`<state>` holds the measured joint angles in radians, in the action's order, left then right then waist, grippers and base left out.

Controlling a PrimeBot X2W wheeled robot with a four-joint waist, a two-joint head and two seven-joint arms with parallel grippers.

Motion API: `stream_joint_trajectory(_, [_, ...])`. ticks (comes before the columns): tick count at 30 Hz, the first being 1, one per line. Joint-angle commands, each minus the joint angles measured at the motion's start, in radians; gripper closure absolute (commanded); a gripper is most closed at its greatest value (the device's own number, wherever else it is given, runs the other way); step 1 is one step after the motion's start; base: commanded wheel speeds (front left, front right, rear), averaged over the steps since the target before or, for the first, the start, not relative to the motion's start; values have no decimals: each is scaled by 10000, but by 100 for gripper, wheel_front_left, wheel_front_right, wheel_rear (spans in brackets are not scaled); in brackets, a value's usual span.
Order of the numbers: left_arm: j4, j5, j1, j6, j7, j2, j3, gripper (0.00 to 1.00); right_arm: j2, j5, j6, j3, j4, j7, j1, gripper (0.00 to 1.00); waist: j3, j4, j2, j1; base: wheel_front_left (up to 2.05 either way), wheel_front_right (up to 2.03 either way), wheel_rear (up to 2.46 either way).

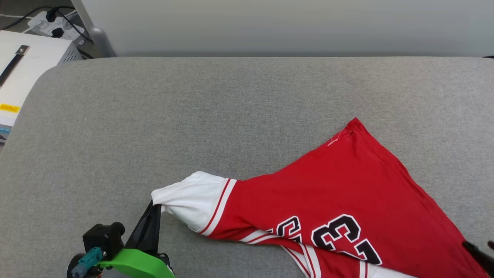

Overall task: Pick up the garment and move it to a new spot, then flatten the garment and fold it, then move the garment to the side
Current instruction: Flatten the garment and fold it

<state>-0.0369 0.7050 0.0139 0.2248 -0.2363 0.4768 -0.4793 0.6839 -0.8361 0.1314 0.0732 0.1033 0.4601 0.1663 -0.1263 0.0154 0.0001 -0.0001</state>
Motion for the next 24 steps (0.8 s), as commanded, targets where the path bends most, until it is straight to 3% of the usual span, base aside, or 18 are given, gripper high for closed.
stream_joint_trajectory(1, [-35, -75, -24, 70, 14, 65, 8, 100, 87, -15, -7, -281, -334, -115, -325, 0, -29, 37, -1, 1, 0, 0, 0])
stream_joint_trajectory(6, [-138, -151, -229, 59, 34, 24, -67, 100, 480, 159, -7, -1033, -1491, -91, -1165, 0, -250, 198, -1, 1, 0, 0, 0])
stream_joint_trajectory(10, [-183, -226, -450, 18, 23, -29, -118, 100, 777, 351, -7, -934, -2177, 444, -2161, 0, -503, 376, -1, 1, 0, 0, 0])
stream_joint_trajectory(17, [-170, -364, -952, -134, -10, -193, -245, 100, 1196, 986, -7, 702, -2349, 1962, -4527, 0, -1109, 784, -1, 1, 0, 0, 0])
stream_joint_trajectory(24, [-61, -557, -1678, -359, -65, -522, -426, 100, 984, 1101, -7, 2439, -1102, 3696, -6943, 0, -1877, 1336, -1, 1, 0, 0, 0])
